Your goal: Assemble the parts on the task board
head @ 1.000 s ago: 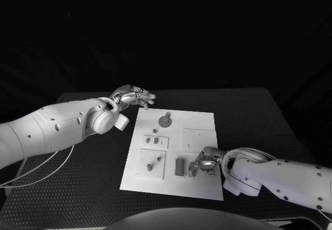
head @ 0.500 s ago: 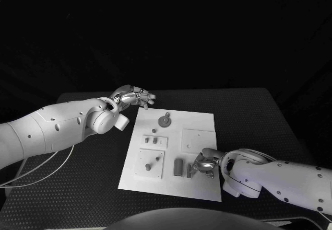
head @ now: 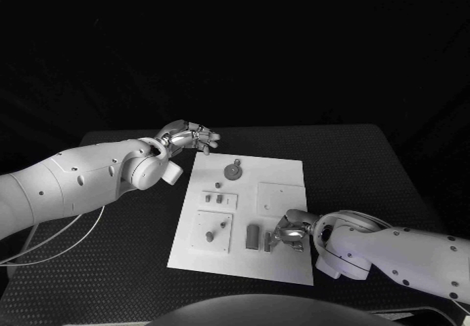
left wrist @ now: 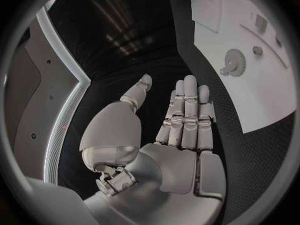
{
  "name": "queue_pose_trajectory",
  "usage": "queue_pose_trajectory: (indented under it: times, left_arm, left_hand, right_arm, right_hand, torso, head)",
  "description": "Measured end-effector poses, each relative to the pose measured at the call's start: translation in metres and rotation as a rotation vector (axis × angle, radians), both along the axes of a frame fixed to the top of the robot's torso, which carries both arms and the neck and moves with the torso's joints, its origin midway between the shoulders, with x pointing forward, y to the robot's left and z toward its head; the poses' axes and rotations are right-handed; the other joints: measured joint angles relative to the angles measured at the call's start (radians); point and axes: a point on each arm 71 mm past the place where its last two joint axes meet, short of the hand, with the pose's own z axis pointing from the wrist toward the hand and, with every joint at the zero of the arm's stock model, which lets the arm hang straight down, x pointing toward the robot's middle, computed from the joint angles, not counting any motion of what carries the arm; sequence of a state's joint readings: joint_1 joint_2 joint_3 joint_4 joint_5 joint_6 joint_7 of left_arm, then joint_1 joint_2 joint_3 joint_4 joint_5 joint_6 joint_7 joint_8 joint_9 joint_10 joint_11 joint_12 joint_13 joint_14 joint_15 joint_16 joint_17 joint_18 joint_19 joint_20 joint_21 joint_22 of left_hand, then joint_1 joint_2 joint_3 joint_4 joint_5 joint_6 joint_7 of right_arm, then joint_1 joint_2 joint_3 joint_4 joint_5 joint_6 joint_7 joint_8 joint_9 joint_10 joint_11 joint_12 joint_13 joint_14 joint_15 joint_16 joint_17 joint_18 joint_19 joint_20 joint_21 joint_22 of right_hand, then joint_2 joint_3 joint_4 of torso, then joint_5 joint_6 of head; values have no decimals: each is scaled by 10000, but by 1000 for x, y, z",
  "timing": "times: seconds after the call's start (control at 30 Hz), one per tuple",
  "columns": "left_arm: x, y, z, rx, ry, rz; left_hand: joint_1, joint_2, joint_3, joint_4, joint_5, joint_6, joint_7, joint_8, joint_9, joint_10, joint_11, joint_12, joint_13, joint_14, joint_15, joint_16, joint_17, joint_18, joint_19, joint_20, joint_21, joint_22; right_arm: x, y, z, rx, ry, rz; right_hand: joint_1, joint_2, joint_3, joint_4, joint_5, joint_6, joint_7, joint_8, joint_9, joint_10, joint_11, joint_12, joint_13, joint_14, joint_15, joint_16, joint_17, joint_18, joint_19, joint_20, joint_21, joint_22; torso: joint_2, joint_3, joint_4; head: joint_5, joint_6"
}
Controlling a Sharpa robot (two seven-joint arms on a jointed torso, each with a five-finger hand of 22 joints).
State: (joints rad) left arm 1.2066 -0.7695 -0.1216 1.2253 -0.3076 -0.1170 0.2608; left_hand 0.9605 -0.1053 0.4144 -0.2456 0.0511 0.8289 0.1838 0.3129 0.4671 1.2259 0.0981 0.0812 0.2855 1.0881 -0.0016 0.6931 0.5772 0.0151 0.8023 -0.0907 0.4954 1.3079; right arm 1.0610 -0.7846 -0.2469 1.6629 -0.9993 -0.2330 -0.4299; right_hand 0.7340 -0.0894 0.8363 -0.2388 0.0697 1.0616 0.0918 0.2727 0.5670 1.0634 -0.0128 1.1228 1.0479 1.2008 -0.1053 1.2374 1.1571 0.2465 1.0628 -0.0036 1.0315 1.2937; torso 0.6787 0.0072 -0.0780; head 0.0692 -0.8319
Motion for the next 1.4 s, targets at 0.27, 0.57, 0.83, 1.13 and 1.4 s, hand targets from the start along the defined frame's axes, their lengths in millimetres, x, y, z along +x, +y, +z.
queue_pose_trajectory:
  times: [0.27, 0.57, 0.83, 1.13, 1.4]
  left_arm:
    - [1, 1, 0, 11, -12, 28]
    - [4, 2, -1, 39, -81, 246]
    - [9, 4, -1, -13, -115, 515]
    - [23, 13, -2, -197, -145, 1192]
    - [37, 20, 3, -624, -267, 1801]
  left_hand:
    - [0, 0, 0, 0, 0, 0, 0, 0, 0, 0, 0, 0, -1, 0, 0, 0, 2, 0, 0, 0, 0, -1]
    - [0, 0, 0, 0, 0, 0, 0, 0, 0, 0, 0, 0, 9, 0, 0, -44, 0, 0, 0, 0, 0, -2]
    - [0, 0, 0, 0, 0, 0, 0, 38, 0, -4, 5, 0, 8, -444, 343, -626, -159, 0, -320, 200, -321, -3]
    - [-12, 95, 83, -166, 0, -231, -302, 53, -62, -1115, 143, -166, -357, -2364, 1122, -2470, -815, 2, -1602, 1022, -1332, -147]
    - [-446, -337, 0, 85, 22, -1408, -655, -488, -245, -3500, 128, -196, -1239, -4276, 1531, -3743, -1327, 2, -2668, 1549, -2138, -320]
  right_arm:
    - [13, -18, 6, 192, -378, -212]
    - [54, -43, 34, 1189, -1429, -556]
    - [102, -65, 63, 2748, -2289, -1315]
    - [167, -90, 79, 4475, -2887, -3296]
    - [199, -93, 73, 5778, -2859, -4713]
  right_hand:
    - [59, -725, -88, 124, 0, -427, 154, -237, -156, -58, 58, -39, 39, -2, 1, -116, 0, 15, -1, 1, -45, -14]
    - [320, -1396, -162, 420, -39, -1098, 423, -443, -258, -506, 420, -126, 99, -371, 289, -292, 44, 17, -381, 83, -262, -41]
    - [999, -723, -925, -38, 548, -1429, 649, -477, -215, -1391, 592, -678, -314, -1288, 522, -1016, -268, 18, -1410, 544, -959, -102]
    - [1484, -343, -1354, -219, 1123, -2073, 773, -377, -114, -2691, 1154, -3490, -3282, -2799, 1441, -4561, -2592, -153, -3420, 1460, -3888, -1472]
    - [1405, -27, -2245, -74, 1435, -3253, 329, -583, -337, -2734, 1483, -6999, -7300, -3794, 2368, -8477, -4907, -539, -5253, 2087, -6301, -2677]
  torso:
    - [-8, -2, -4]
    - [-29, 8, -5]
    - [-106, 11, -11]
    - [-407, 25, -9]
    - [-691, 35, 13]
  head:
    - [-29, 112]
    - [-132, 589]
    - [-250, 1179]
    - [-345, 2088]
    - [-303, 2647]
